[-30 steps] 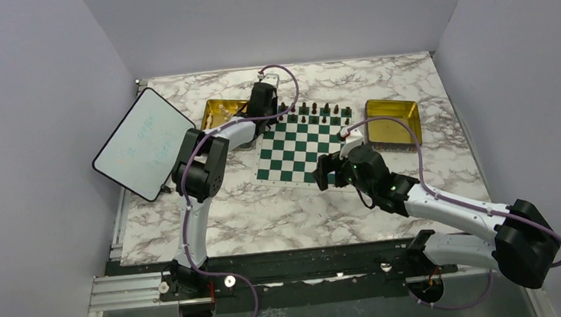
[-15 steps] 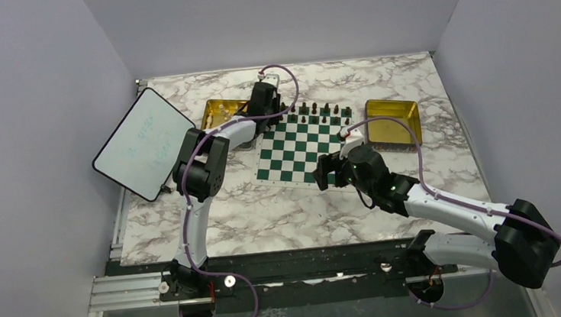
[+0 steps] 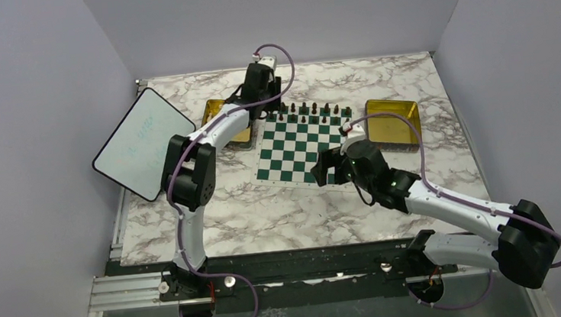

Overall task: Set up the chess pieces on the board
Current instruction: Place the chess piece on the chessboard, then reset both arms

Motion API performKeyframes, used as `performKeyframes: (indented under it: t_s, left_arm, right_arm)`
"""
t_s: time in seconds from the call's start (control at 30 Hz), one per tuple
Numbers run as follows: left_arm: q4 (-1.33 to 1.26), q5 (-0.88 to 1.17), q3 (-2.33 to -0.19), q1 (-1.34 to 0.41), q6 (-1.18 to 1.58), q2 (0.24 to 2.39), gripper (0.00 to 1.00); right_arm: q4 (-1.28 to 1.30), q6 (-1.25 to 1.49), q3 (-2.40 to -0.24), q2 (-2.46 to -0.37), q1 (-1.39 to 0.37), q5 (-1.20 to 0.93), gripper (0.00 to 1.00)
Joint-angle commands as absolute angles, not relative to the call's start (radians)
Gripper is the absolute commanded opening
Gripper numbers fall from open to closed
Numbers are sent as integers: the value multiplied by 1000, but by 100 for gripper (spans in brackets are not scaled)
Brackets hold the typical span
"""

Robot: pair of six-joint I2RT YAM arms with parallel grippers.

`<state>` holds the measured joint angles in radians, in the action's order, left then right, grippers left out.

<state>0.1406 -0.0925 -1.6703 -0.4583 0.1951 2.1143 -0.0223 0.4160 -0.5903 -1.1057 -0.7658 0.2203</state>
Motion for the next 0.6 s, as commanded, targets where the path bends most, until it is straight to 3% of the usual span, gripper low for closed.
performKeyframes:
  t_s: [0.0, 0.17, 0.2, 0.23, 0.27, 0.57]
  left_arm:
    - [240, 32, -1673, -458, 237, 1968, 51]
    - [255, 121, -1575, -458, 264, 1835, 61]
    - [255, 133, -1549, -459, 269, 1806, 70]
    - [255, 150, -1524, -459, 276, 1776, 95]
    - [253, 170, -1493, -459, 283, 1744, 98]
    - [182, 277, -1165, -460, 331, 1425, 99]
  right_arm:
    - [133, 544, -697, -1074, -772, 308, 100]
    - [258, 580, -798, -1069, -772, 347, 100]
    - [272, 575, -815, -1070, -772, 351, 100]
    - [293, 574, -828, -1070, -772, 359, 100]
    - [315, 577, -843, -1067, -772, 375, 100]
    - [349, 612, -856, -983, -772, 434, 100]
